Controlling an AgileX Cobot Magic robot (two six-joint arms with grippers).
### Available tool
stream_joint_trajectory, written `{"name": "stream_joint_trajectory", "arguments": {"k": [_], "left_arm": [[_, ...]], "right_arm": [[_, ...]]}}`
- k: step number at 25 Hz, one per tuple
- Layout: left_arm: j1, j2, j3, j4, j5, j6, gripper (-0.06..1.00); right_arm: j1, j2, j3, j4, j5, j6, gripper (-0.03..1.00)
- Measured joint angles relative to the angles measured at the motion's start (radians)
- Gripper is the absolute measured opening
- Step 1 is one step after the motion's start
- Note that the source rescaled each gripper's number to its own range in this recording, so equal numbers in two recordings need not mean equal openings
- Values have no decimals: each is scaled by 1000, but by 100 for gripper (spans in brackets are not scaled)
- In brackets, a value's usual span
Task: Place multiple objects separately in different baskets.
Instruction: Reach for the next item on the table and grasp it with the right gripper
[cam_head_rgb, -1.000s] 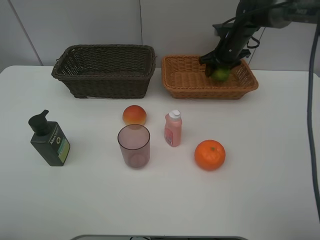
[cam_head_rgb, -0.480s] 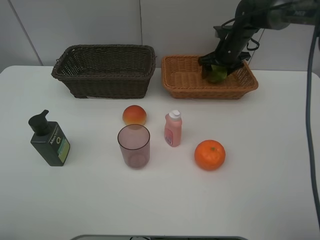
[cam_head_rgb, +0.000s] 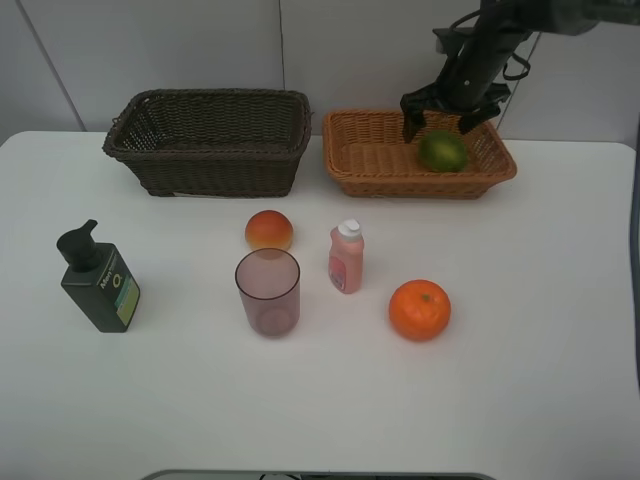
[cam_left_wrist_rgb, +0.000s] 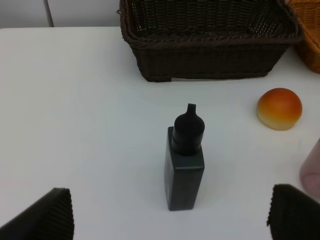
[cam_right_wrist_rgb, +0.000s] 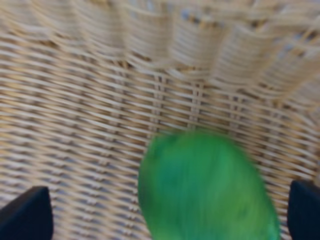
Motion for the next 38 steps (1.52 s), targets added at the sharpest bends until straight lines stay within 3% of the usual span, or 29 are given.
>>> {"name": "stream_joint_trajectory", "arguments": {"k": [4,8,18,24,30,38], "left_arm": [[0,0,0,0,0,0,99],[0,0,0,0,0,0,99],[0,0,0,0,0,0,99],[0,0,0,0,0,0,99],[0,0,0,0,0,0,99],[0,0,0,0,0,0,99]], "right_arm": [[30,-81,10,-18,92,1,98],[68,-191,152,-20,115,18,98],[131,-607,767,-22,-54,63,100],[211,-739,1011,-21,-136,237,100],[285,-742,1110,-17,-196,345,100],[362,-688,1119,-25,-242,444,100]]}}
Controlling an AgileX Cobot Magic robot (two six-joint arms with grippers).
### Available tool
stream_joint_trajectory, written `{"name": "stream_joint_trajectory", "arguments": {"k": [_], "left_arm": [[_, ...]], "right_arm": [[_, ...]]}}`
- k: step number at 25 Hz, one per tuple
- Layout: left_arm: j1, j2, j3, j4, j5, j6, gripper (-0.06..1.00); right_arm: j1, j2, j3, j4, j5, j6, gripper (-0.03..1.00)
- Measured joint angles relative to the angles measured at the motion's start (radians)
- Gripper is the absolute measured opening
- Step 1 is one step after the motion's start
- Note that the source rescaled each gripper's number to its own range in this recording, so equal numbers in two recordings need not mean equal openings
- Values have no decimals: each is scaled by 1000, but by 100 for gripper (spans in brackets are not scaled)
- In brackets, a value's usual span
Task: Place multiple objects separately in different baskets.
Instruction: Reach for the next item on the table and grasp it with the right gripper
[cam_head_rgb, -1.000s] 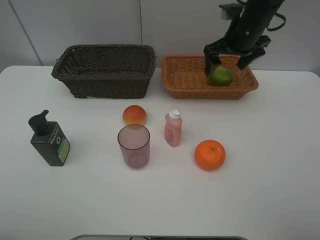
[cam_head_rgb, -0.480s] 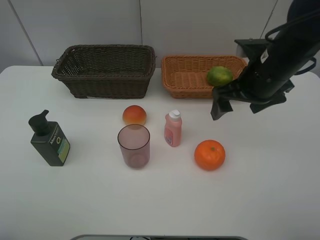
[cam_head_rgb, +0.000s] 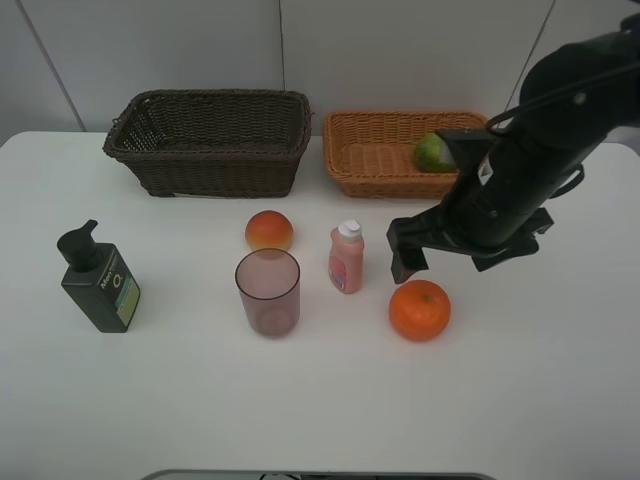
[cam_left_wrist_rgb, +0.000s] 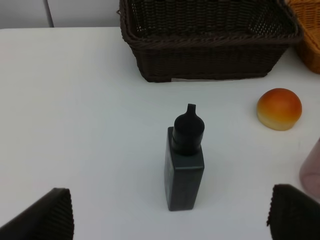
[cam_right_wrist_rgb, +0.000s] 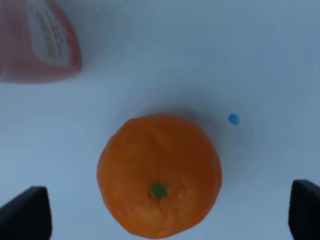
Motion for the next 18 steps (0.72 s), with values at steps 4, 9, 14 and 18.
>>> {"name": "stream_joint_trajectory", "arguments": {"k": [4,9,14,18], "left_arm": [[0,0,0,0,0,0,99],[0,0,0,0,0,0,99],[0,0,0,0,0,0,99],[0,0,0,0,0,0,99]], "right_arm": [[10,56,0,-1,-28,21,100],[10,93,0,-28,-55,64,100],[10,133,0,-35,-70,78,100],[10,157,24,-33,-103,86,100]]}}
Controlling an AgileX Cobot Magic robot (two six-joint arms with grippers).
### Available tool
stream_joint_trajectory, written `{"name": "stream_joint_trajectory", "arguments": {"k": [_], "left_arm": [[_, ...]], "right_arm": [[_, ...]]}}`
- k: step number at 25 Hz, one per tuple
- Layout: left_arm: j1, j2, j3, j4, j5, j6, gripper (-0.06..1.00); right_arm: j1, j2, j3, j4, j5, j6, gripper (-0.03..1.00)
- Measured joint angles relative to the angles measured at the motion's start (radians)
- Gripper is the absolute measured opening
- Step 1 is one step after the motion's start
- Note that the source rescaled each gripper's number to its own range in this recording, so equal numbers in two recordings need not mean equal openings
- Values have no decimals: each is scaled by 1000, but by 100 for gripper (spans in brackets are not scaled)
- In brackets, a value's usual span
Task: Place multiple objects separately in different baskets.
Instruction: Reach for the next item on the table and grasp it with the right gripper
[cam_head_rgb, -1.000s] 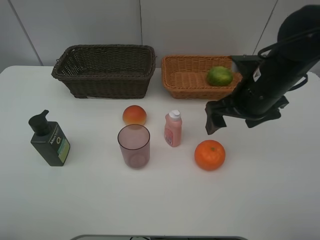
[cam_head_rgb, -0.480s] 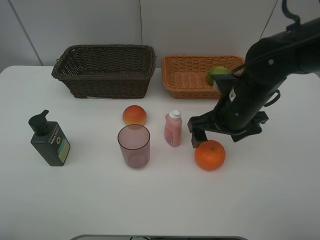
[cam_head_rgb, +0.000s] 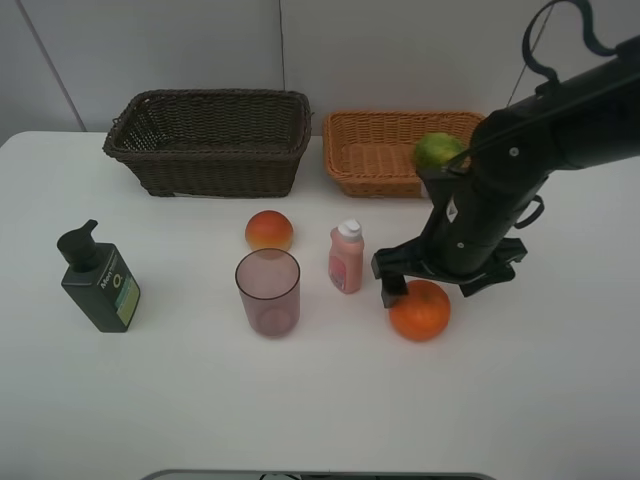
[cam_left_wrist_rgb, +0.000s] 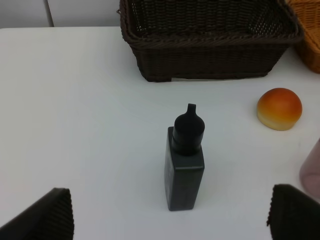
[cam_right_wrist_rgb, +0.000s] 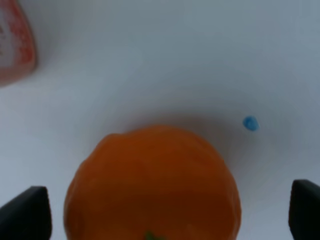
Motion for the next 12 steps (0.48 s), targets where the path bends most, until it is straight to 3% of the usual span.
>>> {"name": "stream_joint_trajectory", "arguments": {"k": [6,12], "left_arm": [[0,0,0,0,0,0,99],[0,0,0,0,0,0,99]], "right_arm": [[0,12,31,2,-82,30,100],[0,63,33,3,-94,46,100]]}}
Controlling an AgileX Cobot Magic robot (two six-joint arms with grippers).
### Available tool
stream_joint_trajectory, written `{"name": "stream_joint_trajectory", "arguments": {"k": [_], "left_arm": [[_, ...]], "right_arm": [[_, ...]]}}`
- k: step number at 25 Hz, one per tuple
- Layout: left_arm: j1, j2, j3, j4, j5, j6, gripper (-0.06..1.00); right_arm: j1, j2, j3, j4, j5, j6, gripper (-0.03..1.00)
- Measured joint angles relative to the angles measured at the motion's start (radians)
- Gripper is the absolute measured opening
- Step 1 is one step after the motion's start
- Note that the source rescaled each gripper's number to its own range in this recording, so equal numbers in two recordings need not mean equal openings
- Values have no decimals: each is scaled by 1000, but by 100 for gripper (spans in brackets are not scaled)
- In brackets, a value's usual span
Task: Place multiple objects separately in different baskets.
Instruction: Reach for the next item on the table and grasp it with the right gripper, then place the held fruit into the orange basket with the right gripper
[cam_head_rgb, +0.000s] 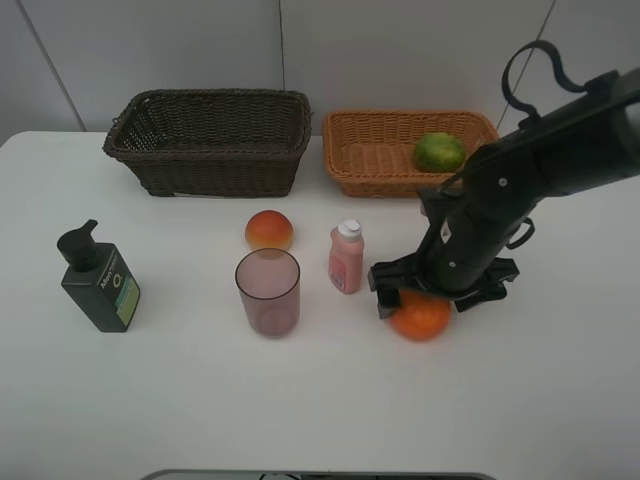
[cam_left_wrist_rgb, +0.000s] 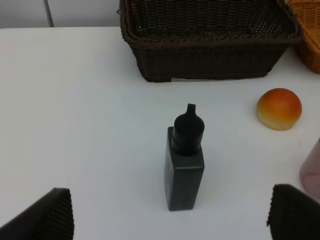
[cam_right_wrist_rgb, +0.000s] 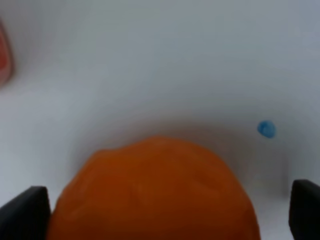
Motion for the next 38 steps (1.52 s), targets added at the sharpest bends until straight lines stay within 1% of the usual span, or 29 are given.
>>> {"name": "stream_joint_trajectory", "arguments": {"k": [15,16,17,18,20,21,38], "left_arm": [[0,0,0,0,0,0,99],[0,0,0,0,0,0,99],[0,0,0,0,0,0,99],[0,0,0,0,0,0,99],[0,0,0,0,0,0,99],[0,0,0,0,0,0,99],[0,0,0,0,0,0,99]], "right_arm": [[12,30,0,12,-14,0,99],[12,30,0,12,-14,0,97],[12,30,0,12,-14,0,93],[12,30,0,12,-15,0,86],[12,31,0,15,-15,0,64],[12,33,0,18,-15,1,63],[12,33,0,20,-7,1,62]]}}
